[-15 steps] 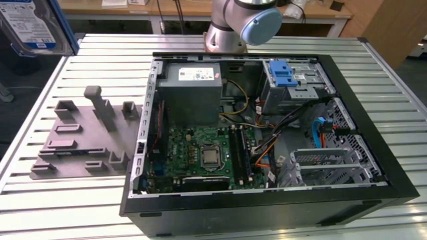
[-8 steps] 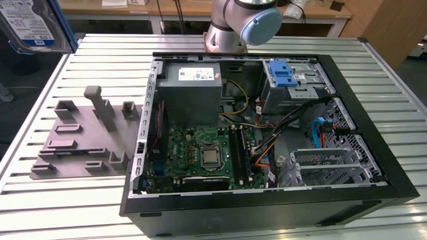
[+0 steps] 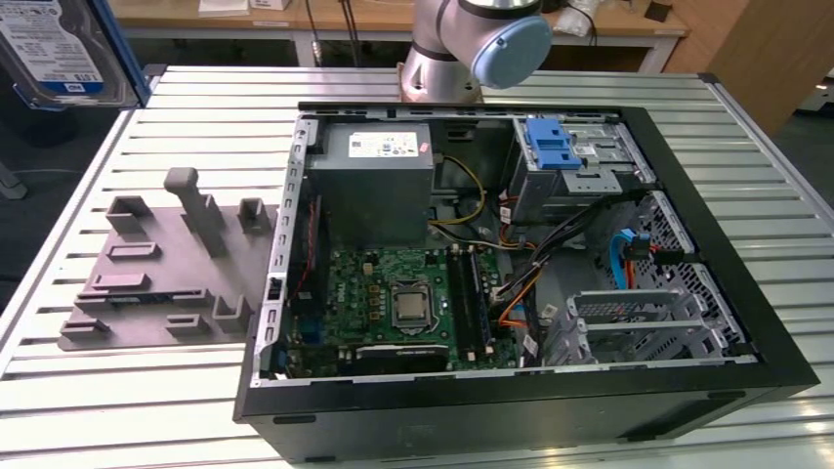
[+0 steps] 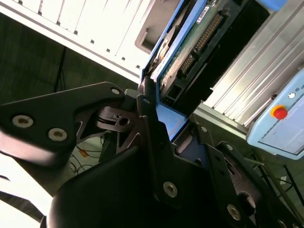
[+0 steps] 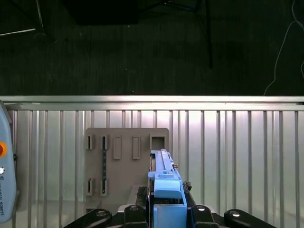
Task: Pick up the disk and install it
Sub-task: 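Pick up the disk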
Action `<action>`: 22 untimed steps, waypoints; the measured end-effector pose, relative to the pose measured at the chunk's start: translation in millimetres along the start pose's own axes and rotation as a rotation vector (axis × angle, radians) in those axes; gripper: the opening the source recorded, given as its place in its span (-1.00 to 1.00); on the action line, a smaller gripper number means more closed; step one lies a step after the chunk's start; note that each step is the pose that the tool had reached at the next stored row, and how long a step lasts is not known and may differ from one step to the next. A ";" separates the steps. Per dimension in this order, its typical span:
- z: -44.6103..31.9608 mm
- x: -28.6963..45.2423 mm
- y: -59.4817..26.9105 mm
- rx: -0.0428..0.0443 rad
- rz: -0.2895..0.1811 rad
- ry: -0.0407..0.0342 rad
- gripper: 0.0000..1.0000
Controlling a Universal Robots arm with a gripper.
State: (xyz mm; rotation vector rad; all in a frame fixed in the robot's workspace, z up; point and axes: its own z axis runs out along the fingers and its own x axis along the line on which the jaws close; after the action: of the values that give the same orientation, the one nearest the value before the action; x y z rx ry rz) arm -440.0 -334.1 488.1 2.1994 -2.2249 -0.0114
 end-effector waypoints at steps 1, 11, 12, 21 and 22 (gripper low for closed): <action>0.0 0.1 -0.8 0.0000 0.000 0.0000 -0.27; -0.2 0.5 -13.7 0.0001 0.000 0.0000 -0.27; -0.2 0.5 -14.8 0.0000 0.000 0.0000 -0.27; -0.3 0.4 -21.7 -0.0001 0.000 0.0000 -0.27; -0.3 0.4 -22.4 -0.0001 0.000 0.0000 -0.27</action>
State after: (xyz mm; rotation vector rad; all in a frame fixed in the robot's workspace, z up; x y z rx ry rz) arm -417.5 -334.7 488.1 2.1993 -2.2248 -0.0115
